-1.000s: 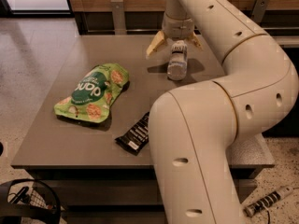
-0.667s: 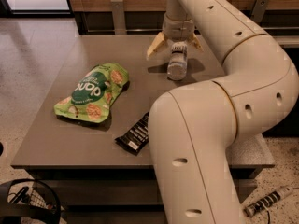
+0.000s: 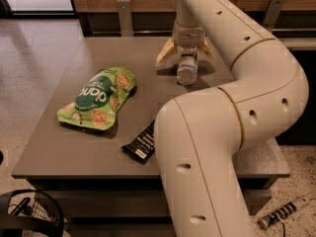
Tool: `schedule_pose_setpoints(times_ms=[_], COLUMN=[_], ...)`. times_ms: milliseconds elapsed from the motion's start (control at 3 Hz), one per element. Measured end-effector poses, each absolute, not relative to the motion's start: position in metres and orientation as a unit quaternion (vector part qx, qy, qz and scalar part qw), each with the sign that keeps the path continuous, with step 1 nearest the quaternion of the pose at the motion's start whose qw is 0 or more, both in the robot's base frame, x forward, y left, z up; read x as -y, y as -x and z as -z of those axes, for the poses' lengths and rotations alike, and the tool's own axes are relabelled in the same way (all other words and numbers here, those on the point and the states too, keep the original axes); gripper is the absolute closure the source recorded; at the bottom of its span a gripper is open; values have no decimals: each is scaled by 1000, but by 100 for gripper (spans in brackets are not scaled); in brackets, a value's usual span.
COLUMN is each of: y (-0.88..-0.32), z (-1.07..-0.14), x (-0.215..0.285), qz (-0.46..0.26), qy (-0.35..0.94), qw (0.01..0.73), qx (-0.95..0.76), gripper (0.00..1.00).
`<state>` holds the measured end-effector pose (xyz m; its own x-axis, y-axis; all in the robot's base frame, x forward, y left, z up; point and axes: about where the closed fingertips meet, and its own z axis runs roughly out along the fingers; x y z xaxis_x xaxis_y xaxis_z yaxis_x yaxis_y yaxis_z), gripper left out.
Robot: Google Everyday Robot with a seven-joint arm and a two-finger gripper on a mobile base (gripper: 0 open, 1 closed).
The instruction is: Place blue plastic bottle upright
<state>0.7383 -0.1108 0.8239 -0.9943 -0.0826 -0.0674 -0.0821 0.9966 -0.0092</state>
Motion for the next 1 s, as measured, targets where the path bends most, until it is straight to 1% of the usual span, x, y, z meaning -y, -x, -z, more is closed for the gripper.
schedule_pose_setpoints(times_ms=[333, 1000], y=[-741, -753], z=[-817, -816], x=[113, 108], qz=[9, 4], qy=[27, 29], qw=[30, 48], qx=[-999, -998], gripper=[21, 69])
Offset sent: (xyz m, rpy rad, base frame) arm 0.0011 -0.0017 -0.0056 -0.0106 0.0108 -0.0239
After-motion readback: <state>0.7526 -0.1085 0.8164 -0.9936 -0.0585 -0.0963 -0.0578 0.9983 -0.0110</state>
